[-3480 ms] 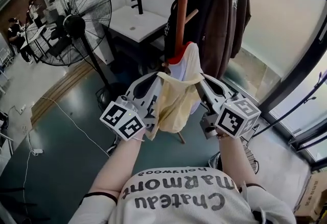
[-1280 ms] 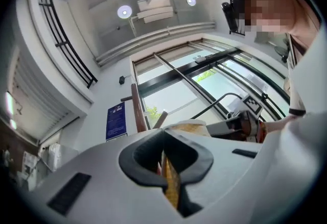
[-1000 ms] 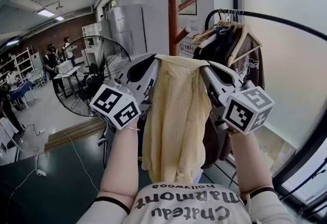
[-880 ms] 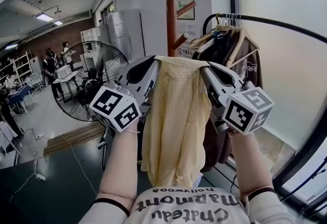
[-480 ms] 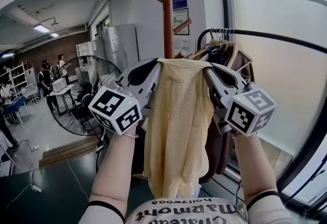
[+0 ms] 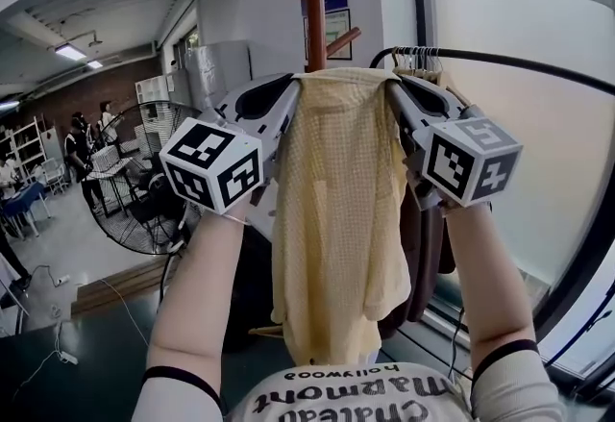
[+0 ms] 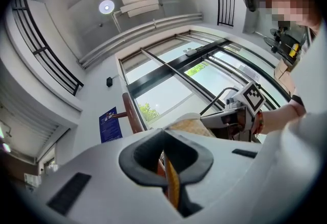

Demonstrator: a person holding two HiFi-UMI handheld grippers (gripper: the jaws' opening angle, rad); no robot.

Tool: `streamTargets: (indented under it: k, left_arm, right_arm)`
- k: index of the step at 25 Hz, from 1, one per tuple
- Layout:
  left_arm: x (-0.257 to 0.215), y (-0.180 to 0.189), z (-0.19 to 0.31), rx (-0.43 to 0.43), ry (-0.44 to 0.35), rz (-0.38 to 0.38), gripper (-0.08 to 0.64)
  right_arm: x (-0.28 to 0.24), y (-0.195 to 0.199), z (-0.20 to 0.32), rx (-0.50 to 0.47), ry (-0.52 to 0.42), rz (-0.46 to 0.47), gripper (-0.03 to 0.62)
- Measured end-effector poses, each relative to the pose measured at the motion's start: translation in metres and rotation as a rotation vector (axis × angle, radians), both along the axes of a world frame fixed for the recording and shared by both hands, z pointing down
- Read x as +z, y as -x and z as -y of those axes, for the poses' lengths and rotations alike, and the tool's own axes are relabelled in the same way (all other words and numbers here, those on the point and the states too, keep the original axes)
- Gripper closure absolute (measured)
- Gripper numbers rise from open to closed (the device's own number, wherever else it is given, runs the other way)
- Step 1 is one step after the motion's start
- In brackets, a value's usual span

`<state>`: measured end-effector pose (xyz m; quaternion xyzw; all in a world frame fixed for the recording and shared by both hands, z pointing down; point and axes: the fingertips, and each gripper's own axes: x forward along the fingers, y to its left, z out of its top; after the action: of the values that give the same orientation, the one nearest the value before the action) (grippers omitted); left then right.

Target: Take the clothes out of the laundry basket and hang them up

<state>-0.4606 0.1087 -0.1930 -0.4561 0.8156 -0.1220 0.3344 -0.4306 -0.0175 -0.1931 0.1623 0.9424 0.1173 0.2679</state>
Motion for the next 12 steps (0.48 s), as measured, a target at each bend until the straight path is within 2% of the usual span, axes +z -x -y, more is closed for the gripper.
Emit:
streamTargets:
  k: [3, 12]
  left_arm:
    - [-0.009, 0.001, -0.001, 0.025, -0.018, -0.003, 0.546]
    - [-0.039, -0.003, -0.009, 0.006, -0.051, 0.098, 0.546]
  right_arm:
    - [-0.009, 0.006, 0.002, 0.014, 0.011, 0.011, 0.552]
    - [-0.041, 0.015, 0.002, 0.088, -0.013, 0.093, 0.551]
